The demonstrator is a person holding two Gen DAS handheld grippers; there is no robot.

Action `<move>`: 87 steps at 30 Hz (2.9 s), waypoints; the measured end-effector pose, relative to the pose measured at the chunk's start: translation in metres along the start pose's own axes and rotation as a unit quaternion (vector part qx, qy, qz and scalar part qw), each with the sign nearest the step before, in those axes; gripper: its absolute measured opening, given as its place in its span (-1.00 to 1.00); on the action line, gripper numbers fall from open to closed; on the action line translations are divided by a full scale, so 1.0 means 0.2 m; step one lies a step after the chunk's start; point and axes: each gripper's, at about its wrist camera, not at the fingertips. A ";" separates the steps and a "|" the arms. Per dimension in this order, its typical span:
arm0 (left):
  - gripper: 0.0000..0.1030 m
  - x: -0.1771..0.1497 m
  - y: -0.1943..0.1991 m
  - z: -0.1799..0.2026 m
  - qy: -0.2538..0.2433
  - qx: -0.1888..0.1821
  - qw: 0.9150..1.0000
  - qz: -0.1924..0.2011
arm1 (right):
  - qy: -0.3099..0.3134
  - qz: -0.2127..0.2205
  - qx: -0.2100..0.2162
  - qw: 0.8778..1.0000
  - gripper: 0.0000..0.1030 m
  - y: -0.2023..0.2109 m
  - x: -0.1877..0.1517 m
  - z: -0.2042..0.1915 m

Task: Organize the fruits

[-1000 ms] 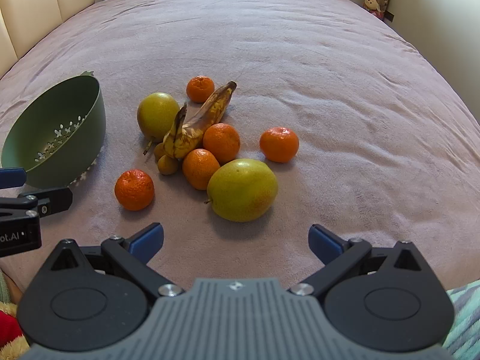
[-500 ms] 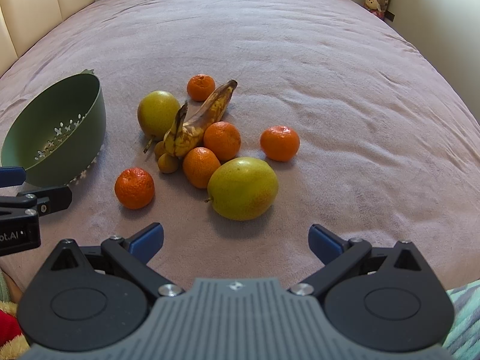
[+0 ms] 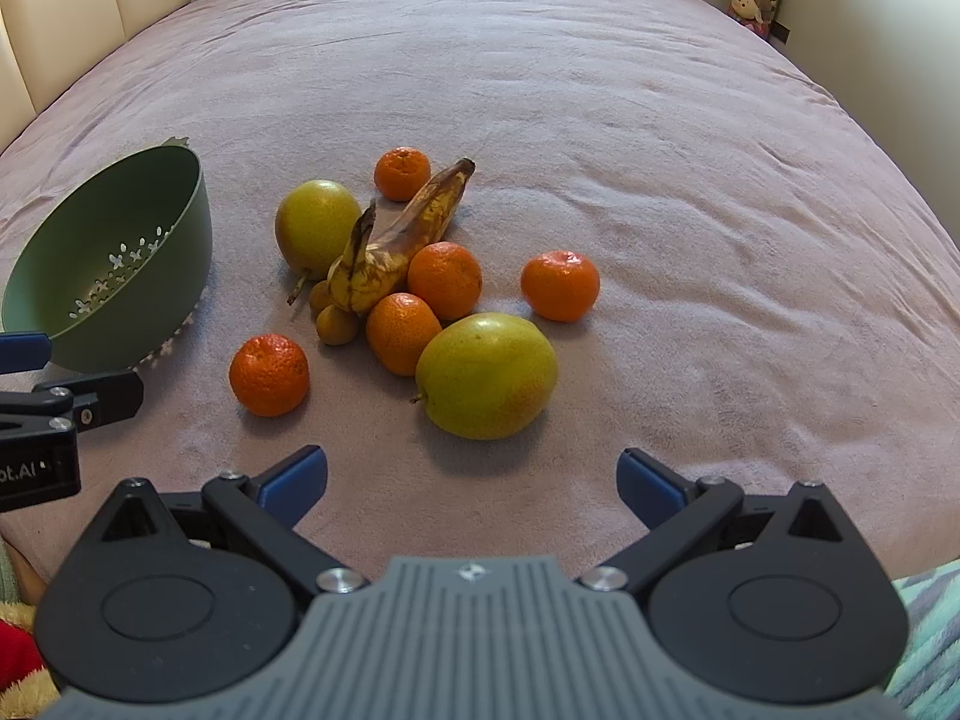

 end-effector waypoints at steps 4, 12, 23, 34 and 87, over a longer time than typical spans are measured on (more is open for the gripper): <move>0.70 0.00 0.00 0.00 0.000 0.000 1.000 0.000 | 0.000 -0.001 0.000 1.000 0.93 0.00 0.00 0.00; 0.70 0.00 0.00 0.00 0.000 0.000 1.000 0.000 | 0.000 -0.001 0.001 1.000 0.93 0.00 0.00 0.00; 0.06 -0.02 -0.02 0.01 0.008 -0.051 0.999 -0.010 | 0.005 0.045 0.018 0.999 0.81 0.02 -0.01 0.04; 0.23 0.02 -0.10 0.12 0.003 -0.070 0.998 0.003 | -0.002 0.036 0.020 0.999 0.59 -0.06 0.05 0.08; 0.02 0.05 -0.46 0.18 0.036 -0.086 0.994 -0.048 | -0.251 0.026 0.094 0.963 0.28 -0.36 0.12 0.35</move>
Point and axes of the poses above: each gripper's, at about its wrist camera, not at the fingertips, and y roughly against the way its jaws point, z to its right, x to its top, and after that the axes turned 12 degrees about x, right-handed
